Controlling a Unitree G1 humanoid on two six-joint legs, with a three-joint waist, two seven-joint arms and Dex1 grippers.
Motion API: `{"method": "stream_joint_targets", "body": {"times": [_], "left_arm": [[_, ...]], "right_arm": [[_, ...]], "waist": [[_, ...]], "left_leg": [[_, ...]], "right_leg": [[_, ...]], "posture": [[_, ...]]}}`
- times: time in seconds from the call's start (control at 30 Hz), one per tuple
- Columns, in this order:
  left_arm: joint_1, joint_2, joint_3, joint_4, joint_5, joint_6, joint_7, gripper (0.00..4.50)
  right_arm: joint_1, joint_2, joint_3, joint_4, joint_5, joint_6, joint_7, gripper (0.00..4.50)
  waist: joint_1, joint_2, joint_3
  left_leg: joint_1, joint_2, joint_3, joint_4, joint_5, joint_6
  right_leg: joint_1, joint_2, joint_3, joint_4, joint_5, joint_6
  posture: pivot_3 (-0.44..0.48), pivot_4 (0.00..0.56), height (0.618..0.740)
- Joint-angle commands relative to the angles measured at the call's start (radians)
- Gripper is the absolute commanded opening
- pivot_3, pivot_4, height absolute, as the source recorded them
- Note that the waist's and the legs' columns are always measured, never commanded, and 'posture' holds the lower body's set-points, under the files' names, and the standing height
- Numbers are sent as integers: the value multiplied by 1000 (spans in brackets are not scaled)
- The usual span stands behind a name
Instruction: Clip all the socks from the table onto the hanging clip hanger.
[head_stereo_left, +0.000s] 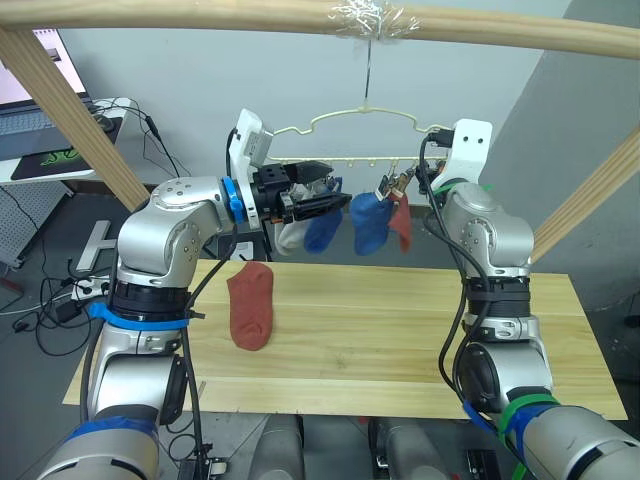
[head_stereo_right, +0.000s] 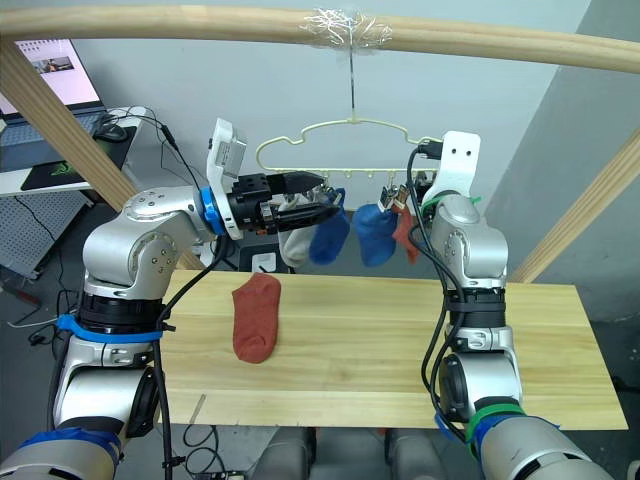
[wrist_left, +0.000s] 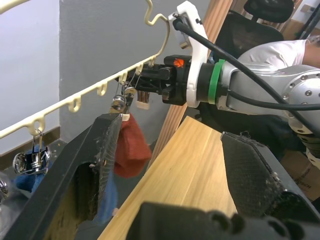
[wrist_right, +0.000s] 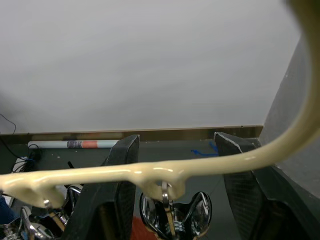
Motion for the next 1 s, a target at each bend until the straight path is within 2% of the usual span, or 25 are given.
{"method": "stream_joint_targets", "body": {"times": [0.03,1.0], "left_arm": [[-8,-1,-4,-17,3,-25,2,3599],[-4,2,-8,-11,18,-40,9,3599]], "right_arm": [[5,6,-7,-75,12,20,-11,2480],[-8,31,-18,-104,20,41,-17,2480]], "waist": [[0,0,0],[-1,0,0]], "left_leg": [[0,0,0,0,0,0],[0,0,0,0,0,0]], "right_leg": [[0,0,0,0,0,0],[0,0,0,-1,0,0]], "posture": [[143,178,740],[148,178,740]]}}
